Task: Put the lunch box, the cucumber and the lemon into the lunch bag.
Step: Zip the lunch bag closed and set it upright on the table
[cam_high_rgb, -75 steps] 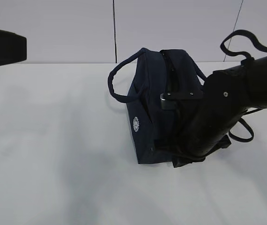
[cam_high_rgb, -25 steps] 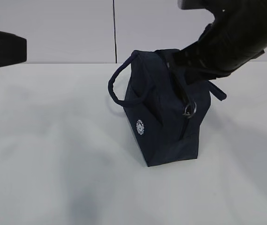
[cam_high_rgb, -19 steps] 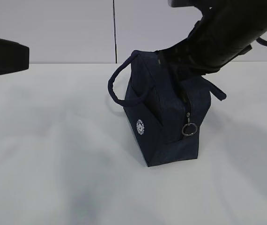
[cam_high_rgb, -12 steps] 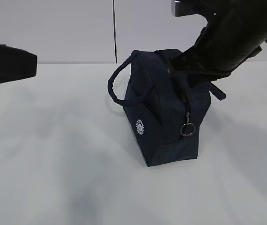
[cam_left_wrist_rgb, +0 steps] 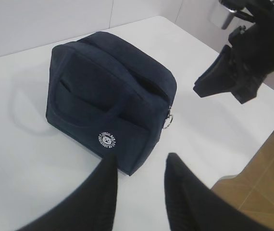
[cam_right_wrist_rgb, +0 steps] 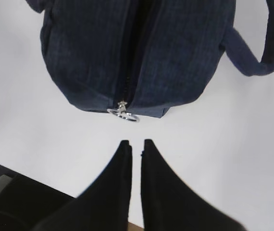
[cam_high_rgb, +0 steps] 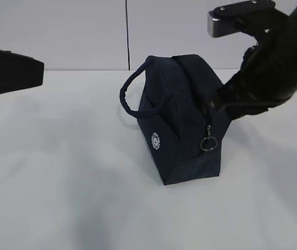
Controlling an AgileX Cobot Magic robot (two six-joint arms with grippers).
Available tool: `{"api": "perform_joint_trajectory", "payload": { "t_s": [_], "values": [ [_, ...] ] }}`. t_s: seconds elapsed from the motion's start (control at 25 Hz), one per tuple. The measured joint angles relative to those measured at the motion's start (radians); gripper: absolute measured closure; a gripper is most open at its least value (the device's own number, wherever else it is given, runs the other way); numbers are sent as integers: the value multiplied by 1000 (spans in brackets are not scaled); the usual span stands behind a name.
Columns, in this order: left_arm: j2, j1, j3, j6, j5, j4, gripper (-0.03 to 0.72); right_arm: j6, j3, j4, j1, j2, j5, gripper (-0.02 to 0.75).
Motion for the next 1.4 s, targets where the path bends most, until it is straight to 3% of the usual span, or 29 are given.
{"api": "perform_joint_trajectory", "payload": {
  "t_s": [0.16,0.4,0.52,0.68,0.8,0.92,1.16,1.4],
  "values": [
    [0,0,0,2,0,12,449,0,144,9,-2,-124,-92,678],
    [0,0,0,2,0,23,449,0,306,38,-74,-379,-206,680],
    [1,0,0,2,0,25,449,-10,332,99,-91,-491,-222,721],
    [1,0,0,2,0,25,449,-144,334,376,-93,-571,-226,731],
    [1,0,0,2,0,27,449,-386,334,667,-93,-578,-202,731],
    [1,0,0,2,0,35,449,-579,338,854,-93,-578,-162,731],
    [1,0,0,11,0,37,449,-677,338,812,-102,-578,-72,731],
    [1,0,0,14,0,37,449,-733,338,762,-271,-515,-5,731]
  ]
}}
